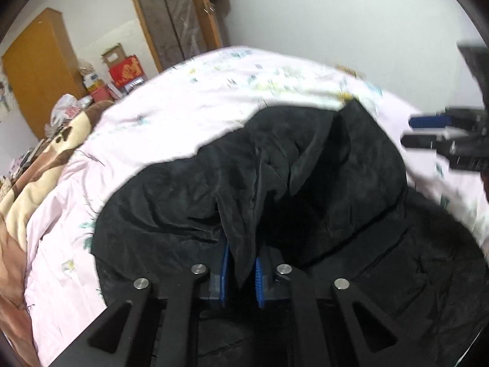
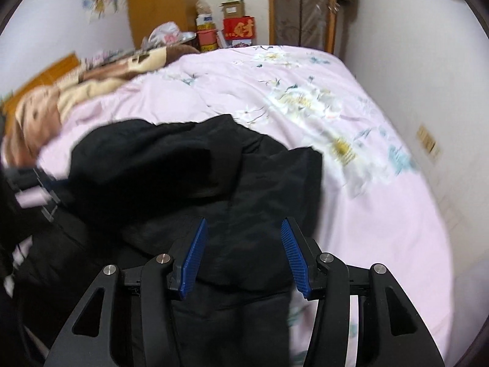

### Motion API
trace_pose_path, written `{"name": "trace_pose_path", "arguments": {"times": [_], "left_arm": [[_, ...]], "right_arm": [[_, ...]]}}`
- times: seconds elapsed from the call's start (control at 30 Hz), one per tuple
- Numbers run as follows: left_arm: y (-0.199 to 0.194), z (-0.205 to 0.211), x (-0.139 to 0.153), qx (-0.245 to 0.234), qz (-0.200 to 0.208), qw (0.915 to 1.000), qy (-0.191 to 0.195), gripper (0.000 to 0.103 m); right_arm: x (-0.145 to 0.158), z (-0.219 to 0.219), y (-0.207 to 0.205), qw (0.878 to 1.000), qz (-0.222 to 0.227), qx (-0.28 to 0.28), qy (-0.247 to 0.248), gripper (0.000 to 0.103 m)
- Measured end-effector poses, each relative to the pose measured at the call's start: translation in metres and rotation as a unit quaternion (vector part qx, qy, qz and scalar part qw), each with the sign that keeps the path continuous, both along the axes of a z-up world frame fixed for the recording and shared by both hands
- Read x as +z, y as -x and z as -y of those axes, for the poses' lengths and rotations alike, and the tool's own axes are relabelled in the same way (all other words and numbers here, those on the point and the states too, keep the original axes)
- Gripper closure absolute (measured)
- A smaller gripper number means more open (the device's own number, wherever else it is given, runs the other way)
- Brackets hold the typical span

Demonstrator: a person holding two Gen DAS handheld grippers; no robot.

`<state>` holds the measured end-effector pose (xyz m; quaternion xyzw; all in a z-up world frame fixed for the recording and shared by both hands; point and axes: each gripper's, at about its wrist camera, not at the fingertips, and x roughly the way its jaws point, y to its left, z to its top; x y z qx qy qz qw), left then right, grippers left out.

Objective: Fold large clothes

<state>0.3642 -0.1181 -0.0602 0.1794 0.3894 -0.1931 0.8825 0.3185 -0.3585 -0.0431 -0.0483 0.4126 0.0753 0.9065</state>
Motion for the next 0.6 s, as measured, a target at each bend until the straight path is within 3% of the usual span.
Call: {"name": "trace_pose_path", "arguments": {"times": [0.1, 0.23, 0.4, 0.43, 0.5, 0.6], "left_arm": [[-0.002, -0.008, 0.016, 0.010, 0.008, 0.9994, 0.032, 0.091], [-0.004, -0.010, 0.025, 0.027, -0.004, 0.9962, 0.082, 0.091], [-0.011, -0.017, 0.025, 0.071, -0.032, 0.9866, 0.143, 0.091], [-0.011, -0.020, 0.026, 0.081, -0.033, 0.9844, 0.153, 0.095], [-0.012, -0.026, 0.026, 0.099, -0.044, 0.9763, 0.187, 0.096], [-0.011, -0.031, 0.029, 0.118, -0.039, 0.9710, 0.204, 0.098]], "right_arm": [[0.007, 0.002, 0.003, 1.000, 0.015, 0.007, 0.026, 0.052], [0.013, 0.002, 0.005, 0.999, 0.019, 0.018, 0.025, 0.052], [0.009, -0.009, 0.000, 1.000, 0.018, 0.016, 0.010, 0.052], [0.009, -0.013, -0.002, 1.000, 0.019, 0.017, 0.012, 0.052], [0.007, -0.019, -0.008, 0.999, 0.022, 0.027, 0.016, 0.052], [-0.001, -0.025, -0.021, 0.999, 0.013, 0.034, 0.028, 0.052]]}}
